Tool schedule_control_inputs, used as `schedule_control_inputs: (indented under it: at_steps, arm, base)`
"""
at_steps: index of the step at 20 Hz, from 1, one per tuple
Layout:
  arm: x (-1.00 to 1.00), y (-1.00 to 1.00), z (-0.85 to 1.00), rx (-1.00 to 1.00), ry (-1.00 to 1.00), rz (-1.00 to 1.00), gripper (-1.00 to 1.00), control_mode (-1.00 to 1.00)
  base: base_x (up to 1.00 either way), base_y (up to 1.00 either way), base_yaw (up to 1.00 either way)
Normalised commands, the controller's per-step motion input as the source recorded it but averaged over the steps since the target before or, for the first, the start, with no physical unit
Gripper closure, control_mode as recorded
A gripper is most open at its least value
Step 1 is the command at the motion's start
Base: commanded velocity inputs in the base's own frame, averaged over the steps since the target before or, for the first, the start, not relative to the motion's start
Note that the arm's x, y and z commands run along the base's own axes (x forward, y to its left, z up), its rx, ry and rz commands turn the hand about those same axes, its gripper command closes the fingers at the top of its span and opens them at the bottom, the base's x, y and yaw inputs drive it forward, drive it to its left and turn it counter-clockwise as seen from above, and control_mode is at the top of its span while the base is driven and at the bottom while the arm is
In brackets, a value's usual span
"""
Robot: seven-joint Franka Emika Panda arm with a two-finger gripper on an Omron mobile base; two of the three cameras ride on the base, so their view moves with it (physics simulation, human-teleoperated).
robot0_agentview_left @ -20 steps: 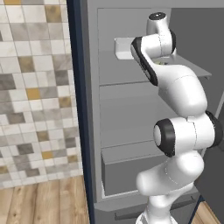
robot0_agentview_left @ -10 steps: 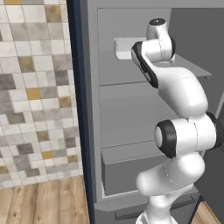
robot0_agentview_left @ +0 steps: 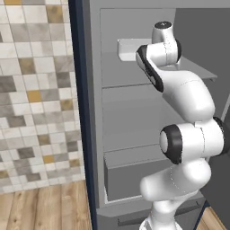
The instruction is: Retrieve the butter from the fridge and place it on a plate on the dining table. Then retrieve the butter knife by the fridge and place it near the plate.
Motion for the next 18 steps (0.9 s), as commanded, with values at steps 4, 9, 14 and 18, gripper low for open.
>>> schedule_control_inputs:
  at_steps: [4, 9, 14, 18]
  arm:
    - [-0.10, 0.11, 0.00, 0.00, 0.00, 0.06, 1.00, -1.00]
    - [-0.78, 0.05, 0.00, -0.01, 0.01, 0.29, 1.00, -1.00]
    - [-1.00, 0.34, 0.00, -0.02, 0.01, 0.20, 1.00, -1.00]
    - [-1.00, 0.33, -0.02, -0.06, 0.07, 0.11, 1.00, -1.00]
  base:
    - [0.00, 0.00, 0.00]
    - [0.00, 0.00, 0.00]
    - [0.00, 0.00, 0.00]
    - [0.00, 0.00, 0.00]
